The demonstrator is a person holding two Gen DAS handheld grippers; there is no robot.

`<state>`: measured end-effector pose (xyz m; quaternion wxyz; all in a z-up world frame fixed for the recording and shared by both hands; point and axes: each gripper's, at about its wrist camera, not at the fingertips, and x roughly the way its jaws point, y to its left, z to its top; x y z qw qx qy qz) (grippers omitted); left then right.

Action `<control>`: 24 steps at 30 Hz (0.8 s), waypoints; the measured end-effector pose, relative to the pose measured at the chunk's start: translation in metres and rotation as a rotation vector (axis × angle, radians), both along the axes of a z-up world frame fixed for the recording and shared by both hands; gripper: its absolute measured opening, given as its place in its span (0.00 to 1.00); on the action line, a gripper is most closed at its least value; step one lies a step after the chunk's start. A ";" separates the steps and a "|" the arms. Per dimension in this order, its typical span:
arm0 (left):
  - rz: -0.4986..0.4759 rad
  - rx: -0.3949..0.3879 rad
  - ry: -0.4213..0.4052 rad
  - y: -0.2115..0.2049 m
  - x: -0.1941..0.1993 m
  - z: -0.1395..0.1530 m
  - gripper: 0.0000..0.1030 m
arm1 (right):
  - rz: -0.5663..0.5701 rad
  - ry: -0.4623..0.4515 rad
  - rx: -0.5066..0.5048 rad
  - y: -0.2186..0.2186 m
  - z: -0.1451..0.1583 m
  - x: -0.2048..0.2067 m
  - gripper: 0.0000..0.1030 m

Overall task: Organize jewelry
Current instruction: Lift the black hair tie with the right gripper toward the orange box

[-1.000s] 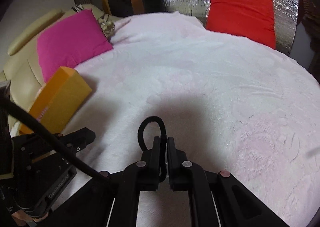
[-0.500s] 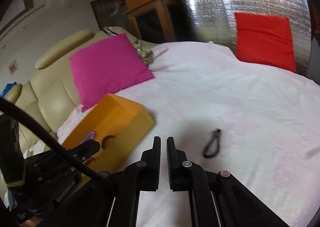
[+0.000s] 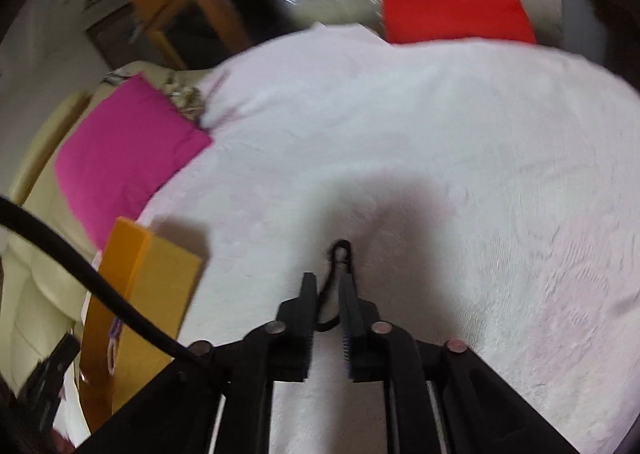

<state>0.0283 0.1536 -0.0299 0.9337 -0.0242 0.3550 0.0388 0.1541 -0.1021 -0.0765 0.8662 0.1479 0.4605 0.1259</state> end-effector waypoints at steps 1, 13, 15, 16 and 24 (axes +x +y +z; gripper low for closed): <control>-0.010 0.001 0.001 -0.003 0.000 0.000 0.04 | -0.007 0.008 -0.018 0.002 -0.005 0.004 0.15; -0.044 0.009 0.003 -0.018 0.000 0.002 0.04 | 0.006 -0.019 -0.078 0.023 -0.023 0.020 0.45; -0.030 0.009 0.005 -0.014 0.000 0.002 0.04 | -0.004 -0.022 -0.111 0.027 -0.027 0.024 0.24; -0.023 0.008 0.005 -0.011 0.001 0.002 0.04 | -0.005 -0.023 -0.150 0.031 -0.030 0.026 0.12; 0.064 -0.014 0.008 0.026 0.005 0.004 0.04 | 0.021 -0.142 -0.166 0.041 0.008 0.008 0.05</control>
